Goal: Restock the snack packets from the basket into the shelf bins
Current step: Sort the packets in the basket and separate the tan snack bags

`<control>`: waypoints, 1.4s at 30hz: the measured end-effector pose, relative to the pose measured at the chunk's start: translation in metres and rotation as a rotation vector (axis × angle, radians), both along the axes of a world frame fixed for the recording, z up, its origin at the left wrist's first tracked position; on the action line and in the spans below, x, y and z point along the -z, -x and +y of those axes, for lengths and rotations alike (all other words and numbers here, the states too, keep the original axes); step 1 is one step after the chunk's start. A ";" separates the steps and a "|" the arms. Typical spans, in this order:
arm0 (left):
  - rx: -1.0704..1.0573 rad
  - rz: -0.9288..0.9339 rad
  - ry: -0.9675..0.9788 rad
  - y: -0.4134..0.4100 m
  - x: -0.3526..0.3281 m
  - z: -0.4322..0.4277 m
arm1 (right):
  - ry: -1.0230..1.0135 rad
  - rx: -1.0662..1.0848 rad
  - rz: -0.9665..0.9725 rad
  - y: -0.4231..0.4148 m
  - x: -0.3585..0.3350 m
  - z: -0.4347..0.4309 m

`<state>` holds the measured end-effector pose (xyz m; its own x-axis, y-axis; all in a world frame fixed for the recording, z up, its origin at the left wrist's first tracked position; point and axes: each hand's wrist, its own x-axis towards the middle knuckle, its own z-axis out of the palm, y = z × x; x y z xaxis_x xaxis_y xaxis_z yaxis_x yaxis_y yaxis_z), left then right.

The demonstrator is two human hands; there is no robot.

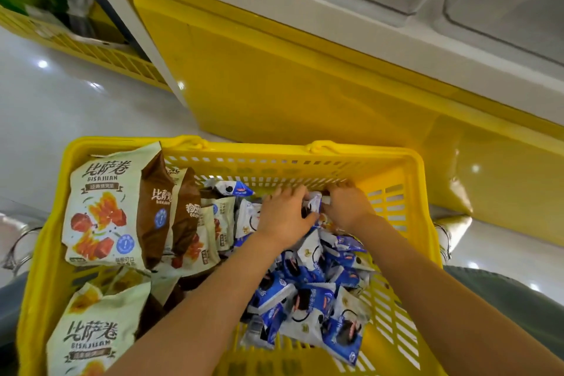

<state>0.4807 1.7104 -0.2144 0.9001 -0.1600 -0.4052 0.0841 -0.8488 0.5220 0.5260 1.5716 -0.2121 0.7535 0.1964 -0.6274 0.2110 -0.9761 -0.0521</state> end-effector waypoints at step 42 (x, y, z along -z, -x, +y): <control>-0.655 -0.257 0.853 0.166 -0.195 0.103 | -1.063 0.507 0.250 0.153 -0.217 0.092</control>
